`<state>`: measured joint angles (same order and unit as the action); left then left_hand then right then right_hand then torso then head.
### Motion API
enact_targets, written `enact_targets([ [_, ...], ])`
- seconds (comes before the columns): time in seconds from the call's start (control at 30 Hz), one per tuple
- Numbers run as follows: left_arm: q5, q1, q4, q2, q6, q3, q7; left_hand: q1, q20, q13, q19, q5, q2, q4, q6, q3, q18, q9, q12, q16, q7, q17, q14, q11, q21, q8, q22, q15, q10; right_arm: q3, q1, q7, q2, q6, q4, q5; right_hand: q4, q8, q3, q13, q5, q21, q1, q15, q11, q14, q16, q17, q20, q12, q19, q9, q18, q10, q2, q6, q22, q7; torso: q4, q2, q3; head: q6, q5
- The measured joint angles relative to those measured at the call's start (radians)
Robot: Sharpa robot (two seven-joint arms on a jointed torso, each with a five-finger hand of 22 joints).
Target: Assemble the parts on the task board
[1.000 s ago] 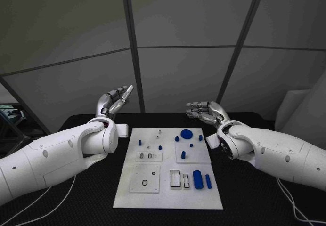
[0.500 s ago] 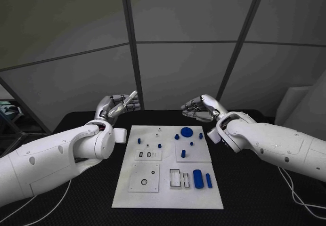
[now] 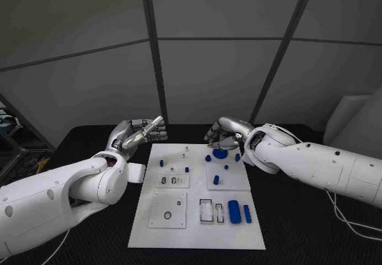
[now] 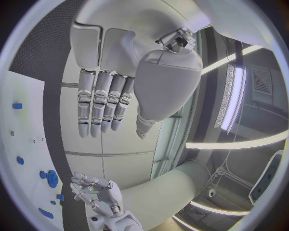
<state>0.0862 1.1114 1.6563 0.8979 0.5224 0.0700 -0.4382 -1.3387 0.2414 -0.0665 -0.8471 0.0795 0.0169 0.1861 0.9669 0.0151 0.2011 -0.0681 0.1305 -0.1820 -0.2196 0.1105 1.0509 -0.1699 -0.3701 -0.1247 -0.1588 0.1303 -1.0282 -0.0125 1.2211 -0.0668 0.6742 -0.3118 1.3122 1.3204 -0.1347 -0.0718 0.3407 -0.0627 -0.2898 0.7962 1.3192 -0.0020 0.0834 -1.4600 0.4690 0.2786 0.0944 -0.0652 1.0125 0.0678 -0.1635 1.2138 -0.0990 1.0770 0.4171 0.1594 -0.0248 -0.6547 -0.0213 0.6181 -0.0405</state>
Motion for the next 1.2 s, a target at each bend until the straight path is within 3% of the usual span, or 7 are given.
enact_targets([
  [0.23, 0.006, -0.001, 0.038, 0.012, -0.008, 0.0, 0.004, -0.004, 0.004, 0.0, -0.004, 0.0, -0.004, -0.009, 0.0, -0.009, 0.0, 0.001, -0.013, 0.016, 0.0, 0.002, 0.0, 0.0, 0.0, 0.012, 0.0, 0.0, 0.0, 0.0, 0.006, 0.091, -0.012, 0.055, 0.0, 0.146, 0.031, 0.003, 0.012, 0.0, 0.012, 0.098, -0.021, 0.0, 0.008, 0.0, 0.251, 0.178, 0.004, 0.0, 0.007, 0.0, 0.0, -0.044, -0.021, -0.005, 0.06, 0.0, -0.0101, -0.028, -0.0018, -0.01, -0.012],
  [0.37, 0.008, -0.001, 0.04, 0.012, -0.016, 0.0, 0.005, 0.004, 0.004, 0.0, -0.004, 0.0, 0.004, -0.005, 0.0, -0.014, 0.0, 0.001, -0.019, 0.02, 0.0, 0.003, 0.0, 0.0, 0.0, 0.016, 0.0, 0.0, 0.0, 0.0, 0.007, 0.12, -0.016, 0.081, -0.002, 0.189, 0.042, 0.003, 0.0, 0.0, 0.021, 0.13, -0.029, 0.004, 0.011, -0.003, 0.387, 0.318, 0.009, 0.0, 0.012, -0.001, 0.0, -0.071, -0.033, -0.017, 0.082, 0.001, -0.0116, -0.039, -0.0029, -0.012, -0.017],
  [0.5, 0.009, -0.001, 0.04, 0.012, -0.023, 0.0, 0.005, 0.008, 0.004, 0.0, -0.003, 0.0, 0.008, -0.005, 0.0, -0.019, 0.0, 0.002, -0.019, 0.023, 0.0, 0.004, 0.0, 0.0, 0.0, 0.02, 0.001, 0.0, 0.0, 0.0, 0.008, 0.142, -0.019, 0.108, -0.005, 0.216, 0.053, 0.003, -0.011, -0.002, 0.031, 0.165, -0.026, 0.004, 0.013, -0.003, 0.455, 0.381, 0.018, 0.0, 0.022, -0.001, 0.0, -0.094, -0.036, -0.03, 0.122, 0.003, -0.0128, -0.046, -0.0031, -0.013, -0.018],
  [0.9, 0.011, -0.001, 0.04, 0.014, -0.033, 0.0, 0.005, 0.008, 0.004, 0.0, -0.003, 0.0, 0.008, -0.006, 0.0, -0.025, 0.0, 0.002, -0.022, 0.025, 0.0, 0.005, 0.0, 0.0, 0.0, 0.025, 0.001, 0.0, 0.0, 0.0, 0.009, 0.176, -0.033, 0.16, -0.019, 0.258, 0.067, 0.003, -0.024, -0.003, 0.032, 0.234, -0.016, 0.004, 0.017, -0.003, 0.566, 0.493, 0.02, -0.007, 0.055, -0.001, 0.0, -0.105, -0.046, -0.036, 0.212, 0.0, -0.0156, -0.054, -0.0043, -0.006, -0.015],
  [1.2, 0.012, -0.001, 0.04, 0.014, -0.036, 0.0, 0.004, 0.013, 0.004, 0.0, -0.003, 0.0, 0.013, -0.006, -0.004, -0.025, 0.0, 0.002, -0.027, 0.029, -0.004, 0.005, 0.0, 0.0, 0.0, 0.025, 0.002, 0.0, 0.0, 0.0, 0.009, 0.18, -0.052, 0.181, -0.039, 0.268, 0.075, 0.003, -0.008, -0.003, 0.04, 0.317, 0.002, 0.007, 0.017, -0.007, 0.68, 0.617, 0.019, -0.019, 0.109, -0.001, 0.0, -0.105, -0.027, -0.036, 0.324, 0.0, -0.0133, -0.056, -0.0035, -0.002, -0.012],
])
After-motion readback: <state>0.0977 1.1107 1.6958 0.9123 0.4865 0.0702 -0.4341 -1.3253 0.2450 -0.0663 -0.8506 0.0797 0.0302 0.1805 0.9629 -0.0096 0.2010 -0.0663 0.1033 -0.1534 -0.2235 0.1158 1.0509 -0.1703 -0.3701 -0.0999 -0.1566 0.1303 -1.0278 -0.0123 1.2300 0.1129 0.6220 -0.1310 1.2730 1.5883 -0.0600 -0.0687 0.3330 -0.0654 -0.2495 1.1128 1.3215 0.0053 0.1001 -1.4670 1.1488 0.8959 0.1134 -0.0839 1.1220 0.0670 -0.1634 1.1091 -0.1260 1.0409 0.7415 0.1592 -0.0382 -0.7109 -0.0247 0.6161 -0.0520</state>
